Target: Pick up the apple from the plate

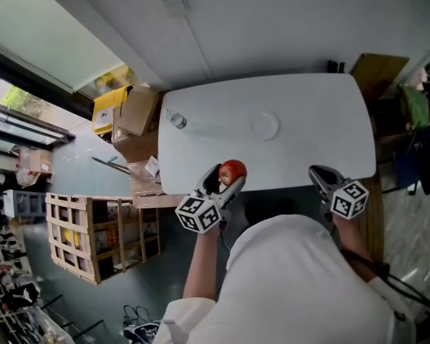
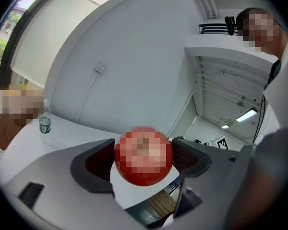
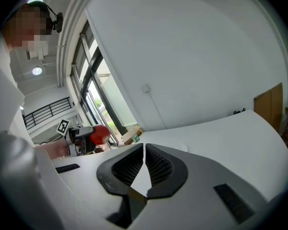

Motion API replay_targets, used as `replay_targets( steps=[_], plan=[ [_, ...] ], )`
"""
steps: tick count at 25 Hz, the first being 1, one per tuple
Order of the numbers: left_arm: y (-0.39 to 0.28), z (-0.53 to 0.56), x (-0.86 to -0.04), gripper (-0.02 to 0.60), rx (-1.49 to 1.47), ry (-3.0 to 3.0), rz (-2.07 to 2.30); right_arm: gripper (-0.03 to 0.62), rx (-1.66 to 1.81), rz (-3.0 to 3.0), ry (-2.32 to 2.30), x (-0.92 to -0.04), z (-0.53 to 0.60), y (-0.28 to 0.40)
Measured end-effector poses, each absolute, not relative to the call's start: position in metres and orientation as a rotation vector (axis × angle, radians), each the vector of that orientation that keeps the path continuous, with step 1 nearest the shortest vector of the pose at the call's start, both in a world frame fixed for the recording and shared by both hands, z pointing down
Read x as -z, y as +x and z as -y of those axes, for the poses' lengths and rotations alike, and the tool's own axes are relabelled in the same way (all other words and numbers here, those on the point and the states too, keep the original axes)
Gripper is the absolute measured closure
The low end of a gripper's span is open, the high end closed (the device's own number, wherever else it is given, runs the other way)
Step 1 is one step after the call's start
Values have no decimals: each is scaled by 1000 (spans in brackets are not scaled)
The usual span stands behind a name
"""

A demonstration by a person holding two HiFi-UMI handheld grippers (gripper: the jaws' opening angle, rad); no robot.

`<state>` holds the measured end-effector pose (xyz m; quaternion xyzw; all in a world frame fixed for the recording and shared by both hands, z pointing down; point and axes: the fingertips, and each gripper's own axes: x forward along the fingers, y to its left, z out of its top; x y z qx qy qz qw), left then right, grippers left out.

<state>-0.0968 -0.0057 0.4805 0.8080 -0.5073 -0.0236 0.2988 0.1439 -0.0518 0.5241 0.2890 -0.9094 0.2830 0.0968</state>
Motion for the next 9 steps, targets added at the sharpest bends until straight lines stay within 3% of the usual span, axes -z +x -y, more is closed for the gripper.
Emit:
replay_targets(
  steps=[9],
  plan=[
    [-94,5,-487,207,67,2127,1356,553,-845,2704,847,-528,55,147]
  ],
)
